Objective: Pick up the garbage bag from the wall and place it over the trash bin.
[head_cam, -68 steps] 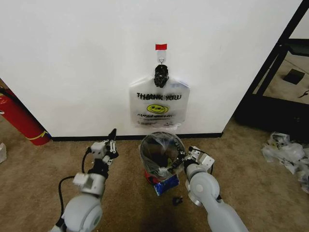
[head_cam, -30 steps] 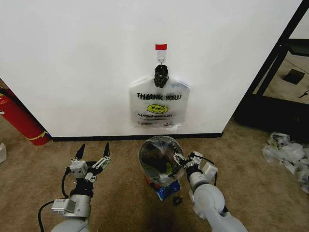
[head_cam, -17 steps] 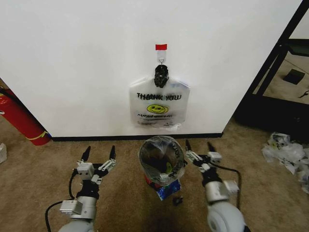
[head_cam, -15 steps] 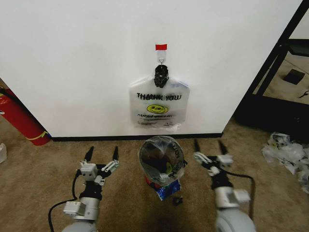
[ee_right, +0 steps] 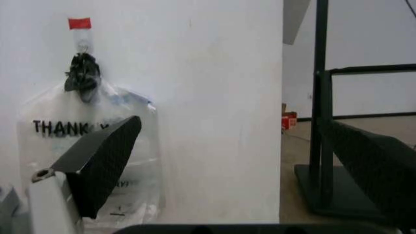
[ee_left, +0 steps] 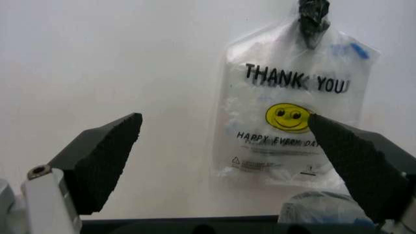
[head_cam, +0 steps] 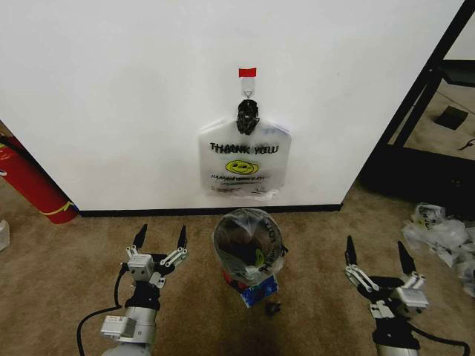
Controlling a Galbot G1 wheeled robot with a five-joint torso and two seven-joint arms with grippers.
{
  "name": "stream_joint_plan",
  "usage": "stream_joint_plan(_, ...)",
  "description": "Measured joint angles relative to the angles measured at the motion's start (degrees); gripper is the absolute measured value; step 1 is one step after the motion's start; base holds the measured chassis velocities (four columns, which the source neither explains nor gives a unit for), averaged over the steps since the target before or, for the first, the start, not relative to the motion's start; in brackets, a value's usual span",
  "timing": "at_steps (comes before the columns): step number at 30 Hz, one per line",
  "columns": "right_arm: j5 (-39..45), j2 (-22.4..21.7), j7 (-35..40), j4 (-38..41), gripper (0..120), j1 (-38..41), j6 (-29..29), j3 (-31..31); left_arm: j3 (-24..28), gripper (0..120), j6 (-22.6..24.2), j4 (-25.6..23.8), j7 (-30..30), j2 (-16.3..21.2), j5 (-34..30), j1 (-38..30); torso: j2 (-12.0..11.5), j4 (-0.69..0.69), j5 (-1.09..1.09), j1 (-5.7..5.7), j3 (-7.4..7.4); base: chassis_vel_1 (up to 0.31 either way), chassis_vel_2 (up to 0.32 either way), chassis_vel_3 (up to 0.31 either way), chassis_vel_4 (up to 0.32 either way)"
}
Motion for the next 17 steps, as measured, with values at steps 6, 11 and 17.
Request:
stream_joint_plan(6, -1.00, 3.19, 0.18, 2.47, 100, -0.89, -0.94, -0.80, -0.20, 100, -1.62, 0.72, -0.15, 0.19, 0.09, 0.53, 0.00, -0.01, -0.02, 0.00, 0.00, 0.000, 0.000, 0.000, 0.000)
stream_joint_plan(11, -3.50, 4.39, 1.52, 2.79, 100, -1.49, -0.87, -2.67, 0.01, 100, -1.50, 1.19, -0.30, 0.85, -0.10, 0.50, 0.00, -0.01, -0.01, 0.01, 0.00, 0.000, 0.000, 0.000, 0.000)
stream_joint_plan(17, -5.39, 4.75, 2.72, 3.42, 100, -1.59, -1.48, -3.91, 0.33, 100, -0.90, 1.30, -0.38, 0.87, 0.32, 0.22, 0.00, -0.01, -0.01, 0.01, 0.00, 0.000, 0.000, 0.000, 0.000)
